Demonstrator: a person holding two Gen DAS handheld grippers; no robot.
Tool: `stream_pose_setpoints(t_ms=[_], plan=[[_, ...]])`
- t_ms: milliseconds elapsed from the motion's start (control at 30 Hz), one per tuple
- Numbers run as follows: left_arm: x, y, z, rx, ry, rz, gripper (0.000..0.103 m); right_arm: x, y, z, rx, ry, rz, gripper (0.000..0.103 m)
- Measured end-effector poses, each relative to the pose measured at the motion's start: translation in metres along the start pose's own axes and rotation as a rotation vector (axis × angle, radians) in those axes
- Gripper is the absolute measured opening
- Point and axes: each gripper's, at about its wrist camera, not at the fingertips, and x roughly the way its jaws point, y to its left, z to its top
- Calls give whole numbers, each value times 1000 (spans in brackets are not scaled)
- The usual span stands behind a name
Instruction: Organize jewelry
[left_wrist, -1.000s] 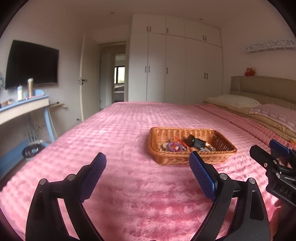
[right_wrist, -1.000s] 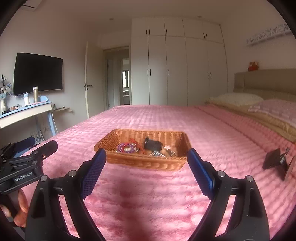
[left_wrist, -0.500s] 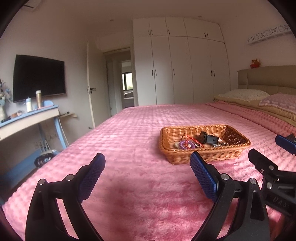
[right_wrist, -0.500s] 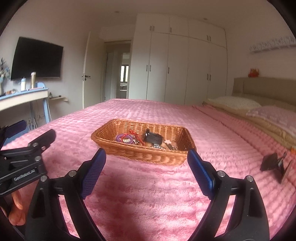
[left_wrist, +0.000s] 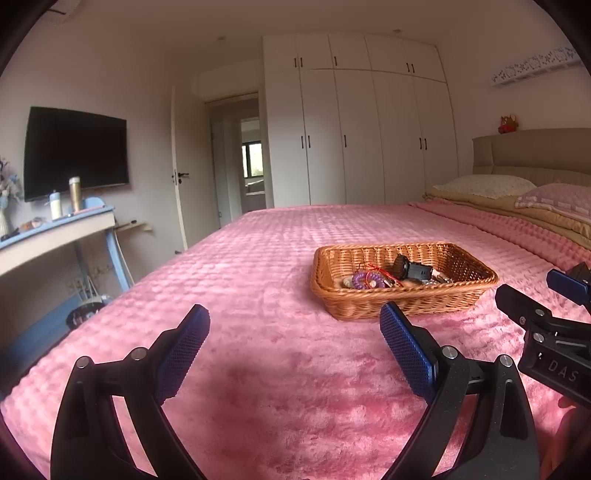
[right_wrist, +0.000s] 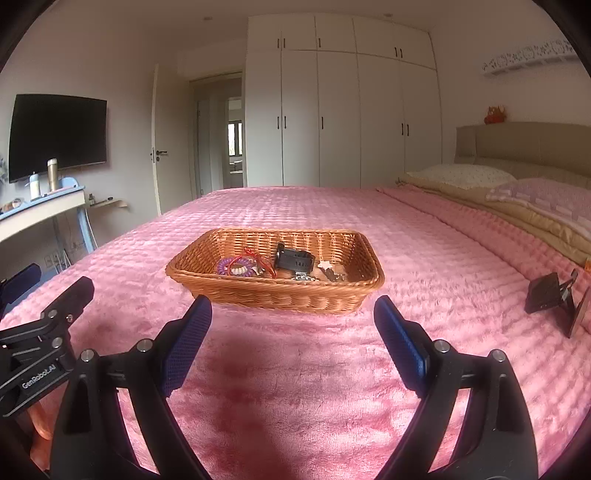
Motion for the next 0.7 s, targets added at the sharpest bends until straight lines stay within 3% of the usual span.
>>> stream_pose_setpoints(t_ms=[333, 700], plan=[[16, 3, -9, -35, 55, -4, 91, 0, 7, -2, -22, -1, -5, 85], [4, 10, 1, -71, 8, 1, 91, -4, 3, 1, -5, -15, 2, 85]])
